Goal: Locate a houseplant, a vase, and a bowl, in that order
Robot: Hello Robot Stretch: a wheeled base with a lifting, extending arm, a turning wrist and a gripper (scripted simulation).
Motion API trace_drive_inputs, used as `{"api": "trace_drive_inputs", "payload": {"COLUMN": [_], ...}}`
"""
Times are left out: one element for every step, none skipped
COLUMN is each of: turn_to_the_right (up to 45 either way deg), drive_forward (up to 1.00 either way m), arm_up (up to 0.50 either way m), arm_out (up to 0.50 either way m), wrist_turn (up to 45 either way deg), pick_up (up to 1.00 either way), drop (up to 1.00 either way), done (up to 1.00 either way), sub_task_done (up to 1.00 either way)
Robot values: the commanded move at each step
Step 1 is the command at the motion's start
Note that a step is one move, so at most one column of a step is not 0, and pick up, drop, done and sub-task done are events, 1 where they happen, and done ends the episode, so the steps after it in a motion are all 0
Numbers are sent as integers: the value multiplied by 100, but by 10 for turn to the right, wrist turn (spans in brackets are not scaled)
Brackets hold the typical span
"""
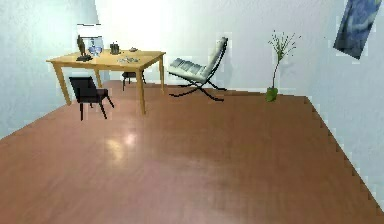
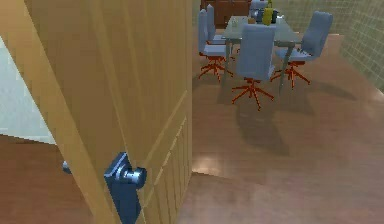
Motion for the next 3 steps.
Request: {"api": "trace_drive_inputs", "payload": {"turn_to_the_right": [90, 0, 30], "drive_forward": [0, 100, 0], "arm_up": [0, 0, 0], "arm_out": [0, 0, 0], "wrist_turn": [0, 0, 0], "pick_up": [0, 0, 0], "drop": [0, 0, 0], "done": [0, 0, 0], "sub_task_done": [0, 0, 0]}}
